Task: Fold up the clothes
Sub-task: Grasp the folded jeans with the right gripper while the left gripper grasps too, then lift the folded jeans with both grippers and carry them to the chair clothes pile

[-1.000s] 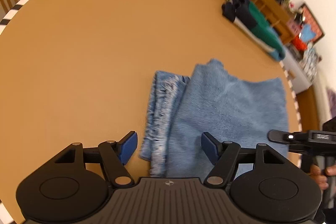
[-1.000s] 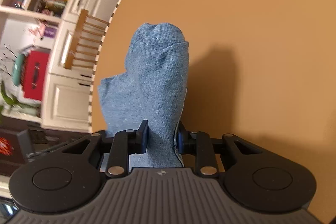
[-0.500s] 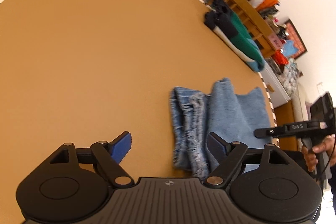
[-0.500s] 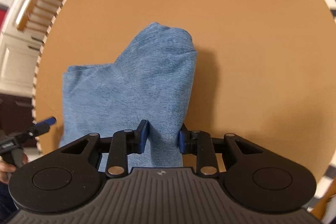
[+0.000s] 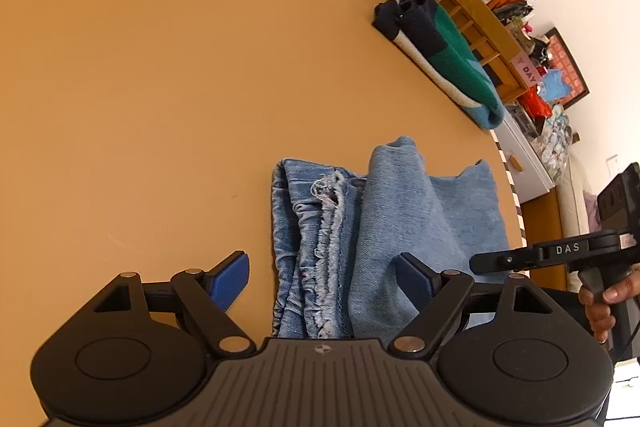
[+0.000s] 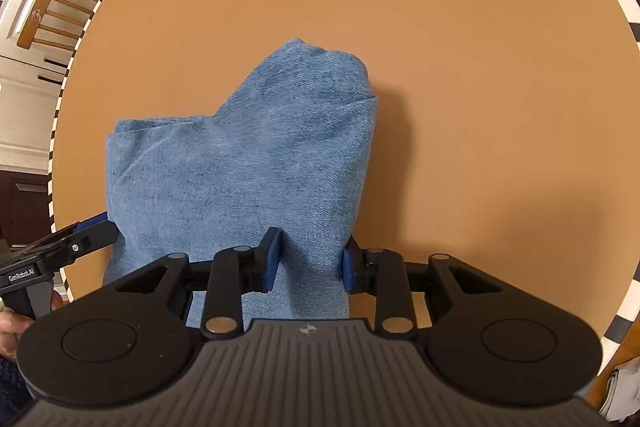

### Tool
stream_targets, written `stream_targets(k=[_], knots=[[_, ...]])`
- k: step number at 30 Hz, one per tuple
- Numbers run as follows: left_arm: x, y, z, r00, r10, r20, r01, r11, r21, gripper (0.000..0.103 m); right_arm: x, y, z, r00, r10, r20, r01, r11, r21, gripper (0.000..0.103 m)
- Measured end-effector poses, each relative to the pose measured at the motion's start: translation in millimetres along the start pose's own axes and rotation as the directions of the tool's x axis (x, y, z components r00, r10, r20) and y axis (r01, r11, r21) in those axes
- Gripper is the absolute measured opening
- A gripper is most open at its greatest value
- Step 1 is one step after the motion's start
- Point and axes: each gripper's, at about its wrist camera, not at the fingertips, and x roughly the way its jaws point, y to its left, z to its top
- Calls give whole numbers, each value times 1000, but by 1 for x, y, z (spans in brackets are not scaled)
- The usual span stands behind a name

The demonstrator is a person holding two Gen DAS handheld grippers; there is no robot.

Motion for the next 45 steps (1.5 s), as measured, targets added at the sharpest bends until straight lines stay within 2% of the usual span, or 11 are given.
stream_targets(k=[5,8,10,12,15,22,24,27,33,40,45], knots=[[-1,20,3,999,-37,-28,35,998,-47,85,-2,-8,-8,1000,16,0,-16,1000,20,31],[-3,35,4,994,-102,-31,99,990,-99,91,-4,-13,-12,1000,22,-3,-22,999,28,32],[5,55,8,974,-217,-61,200,958,-203,93,-5,-14,-14,1000,20,-5,-20,999,31,32],[14,77,11,938,-338,-69,301,899,-318,97,-8,-17,-16,1000,24,-9,-23,999,38,32],[26,99,16,912,-407,-55,355,849,-392,96,-10,-23,-21,999,32,-11,-32,998,46,33],[46,89,25,891,-434,-135,382,875,-298,92,-13,-33,-28,999,44,-19,-42,997,58,34],[34,89,17,887,-434,-159,381,881,-282,75,-13,-36,-30,999,47,-21,-46,997,61,34],[4,90,-5,897,-404,-181,347,896,-276,53,-14,-40,-33,998,52,-25,-50,997,67,35],[-16,107,-16,908,-382,-172,320,897,-306,34,-13,-36,-31,997,82,11,-83,993,86,30],[-16,88,-15,899,-414,-142,341,865,-368,32,-25,-36,-49,987,148,64,-155,981,120,26],[-32,72,-1,904,-405,-137,338,873,-352,32,-44,-46,-47,975,192,114,-207,969,133,26]])
